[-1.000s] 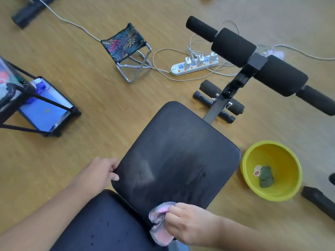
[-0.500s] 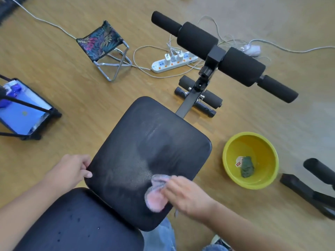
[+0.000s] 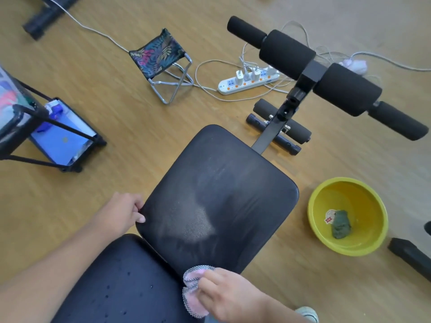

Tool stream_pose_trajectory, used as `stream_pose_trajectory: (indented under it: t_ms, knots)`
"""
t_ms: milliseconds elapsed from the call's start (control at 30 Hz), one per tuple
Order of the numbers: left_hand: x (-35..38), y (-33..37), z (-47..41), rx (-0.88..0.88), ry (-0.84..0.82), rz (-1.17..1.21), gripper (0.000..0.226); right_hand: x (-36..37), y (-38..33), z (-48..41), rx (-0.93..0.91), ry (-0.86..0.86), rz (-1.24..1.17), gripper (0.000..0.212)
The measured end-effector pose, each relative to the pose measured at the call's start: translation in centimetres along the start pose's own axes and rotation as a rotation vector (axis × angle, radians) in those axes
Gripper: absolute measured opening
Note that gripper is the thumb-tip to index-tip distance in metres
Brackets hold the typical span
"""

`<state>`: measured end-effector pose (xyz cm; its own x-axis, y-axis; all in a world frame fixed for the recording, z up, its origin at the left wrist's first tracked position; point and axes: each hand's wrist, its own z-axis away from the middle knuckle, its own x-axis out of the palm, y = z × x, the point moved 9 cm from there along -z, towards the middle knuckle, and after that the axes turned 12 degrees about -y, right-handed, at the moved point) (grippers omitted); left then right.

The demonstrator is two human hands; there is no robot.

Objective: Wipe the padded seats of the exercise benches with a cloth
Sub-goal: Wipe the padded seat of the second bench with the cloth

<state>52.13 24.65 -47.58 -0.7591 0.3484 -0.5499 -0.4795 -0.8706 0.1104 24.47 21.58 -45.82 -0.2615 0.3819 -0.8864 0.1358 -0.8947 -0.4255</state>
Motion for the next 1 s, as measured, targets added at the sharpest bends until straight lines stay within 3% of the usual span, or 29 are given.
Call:
stream_pose_trajectory:
  t_ms: [100,200,267,333,433,600,733,833,933,1000]
  knots:
    - [-0.1,-0.1,-0.6,-0.013,-0.075,-0.003,0.031,-2.7,0.8,-5.5,-0.031,0.074,0.002,0.024]
    - [-0.5,0.0,-1.0,0.014,-0.111,0.005,0.023,-4.7,-0.5,-11.0,-0.091,0.079,0.126,0.034]
    - [-0.5,-0.6,-0.8,0.04,-0.119,0.059,0.02,-4.4,-1.8,-13.7,-0.156,0.081,0.18,0.027]
    - [-0.6,-1.6,-0.7,0.075,-0.143,0.163,0.015,-2.8,-2.7,-15.8,-0.212,-0.046,0.248,0.019]
    - [-1.8,-4.0,-1.1,0.068,-0.12,0.335,0.014,-1.7,-3.4,-17.9,-0.267,-0.251,0.34,0.024]
    - [-4.6,-7.2,-1.3,-0.039,0.106,0.429,0.019,-3.4,-2.4,-25.4,-0.045,-0.463,0.287,0.017]
    - [-5.4,-6.4,-0.3,-0.009,0.193,0.391,0.021,-3.4,2.5,-28.8,0.179,-0.768,0.084,0.055]
    - [-6.0,-5.1,0.0,0.038,0.259,0.447,0.015,-6.5,6.7,-28.3,0.251,-0.746,0.037,0.043]
    - [-4.6,-3.9,-0.3,0.05,0.15,0.59,0.015,-8.5,13.0,-26.6,0.345,-0.732,-0.054,0.039]
    - [-2.3,-2.5,-0.6,0.08,-0.048,0.671,0.035,-9.6,16.7,-25.9,0.399,-0.697,-0.091,0.032]
